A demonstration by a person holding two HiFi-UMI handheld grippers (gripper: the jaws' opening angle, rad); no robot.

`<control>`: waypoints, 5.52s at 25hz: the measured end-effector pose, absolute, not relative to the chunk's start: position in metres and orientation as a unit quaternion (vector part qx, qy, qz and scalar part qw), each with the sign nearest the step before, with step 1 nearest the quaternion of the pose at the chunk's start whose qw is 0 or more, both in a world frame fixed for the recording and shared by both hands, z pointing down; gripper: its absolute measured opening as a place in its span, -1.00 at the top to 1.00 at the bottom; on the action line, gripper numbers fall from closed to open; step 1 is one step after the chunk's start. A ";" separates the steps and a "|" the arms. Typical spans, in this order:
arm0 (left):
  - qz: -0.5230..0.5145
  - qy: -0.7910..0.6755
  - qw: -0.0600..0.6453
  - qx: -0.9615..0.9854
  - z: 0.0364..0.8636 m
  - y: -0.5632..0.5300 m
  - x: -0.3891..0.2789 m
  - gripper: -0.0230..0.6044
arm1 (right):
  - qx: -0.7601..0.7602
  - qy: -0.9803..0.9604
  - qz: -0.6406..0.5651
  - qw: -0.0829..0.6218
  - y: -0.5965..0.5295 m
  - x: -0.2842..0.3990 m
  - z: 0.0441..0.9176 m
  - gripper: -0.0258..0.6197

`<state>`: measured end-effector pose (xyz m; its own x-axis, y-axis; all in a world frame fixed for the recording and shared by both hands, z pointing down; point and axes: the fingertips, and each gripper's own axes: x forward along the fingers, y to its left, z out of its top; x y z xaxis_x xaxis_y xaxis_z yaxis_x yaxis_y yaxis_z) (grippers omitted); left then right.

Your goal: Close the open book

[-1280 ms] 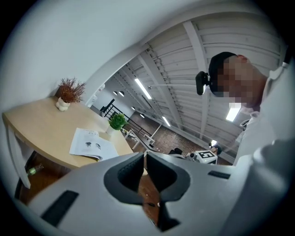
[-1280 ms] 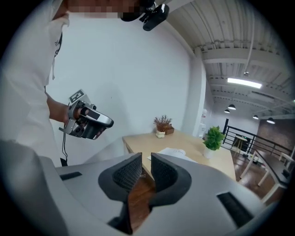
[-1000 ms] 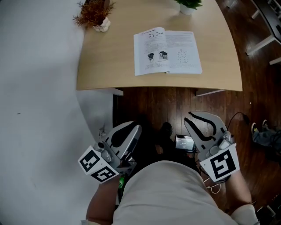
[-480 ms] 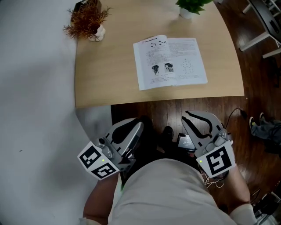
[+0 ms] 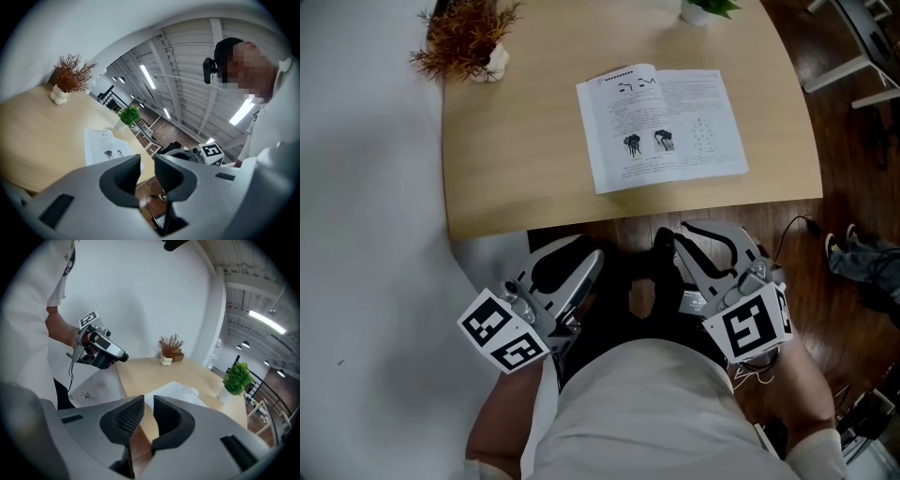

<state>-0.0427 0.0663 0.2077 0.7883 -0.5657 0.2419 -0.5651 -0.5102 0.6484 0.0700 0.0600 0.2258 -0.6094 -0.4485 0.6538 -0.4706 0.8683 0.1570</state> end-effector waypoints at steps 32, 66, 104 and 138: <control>0.019 -0.352 0.435 0.828 0.317 0.042 -0.040 0.72 | 0.014 -0.834 -0.196 0.516 0.002 -0.018 0.386 0.79; 0.007 -0.336 0.462 0.821 0.337 0.041 -0.046 0.72 | 0.076 -0.857 -0.139 0.490 -0.008 -0.031 0.376 0.90; 0.010 -0.350 0.450 0.822 0.337 -0.014 -0.003 0.72 | 0.383 -0.779 0.029 0.496 -0.085 0.070 0.388 0.60; 0.010 -0.372 0.459 0.807 0.360 -0.020 -0.047 0.72 | 0.380 -0.821 0.171 0.391 -0.056 0.020 0.403 0.64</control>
<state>-0.0474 -0.0201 0.3599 0.7224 -0.5917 0.3577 -0.6100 -0.3019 0.7326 0.0198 -0.0564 0.4030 -0.4066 -0.4893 0.7715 -0.7572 0.6531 0.0152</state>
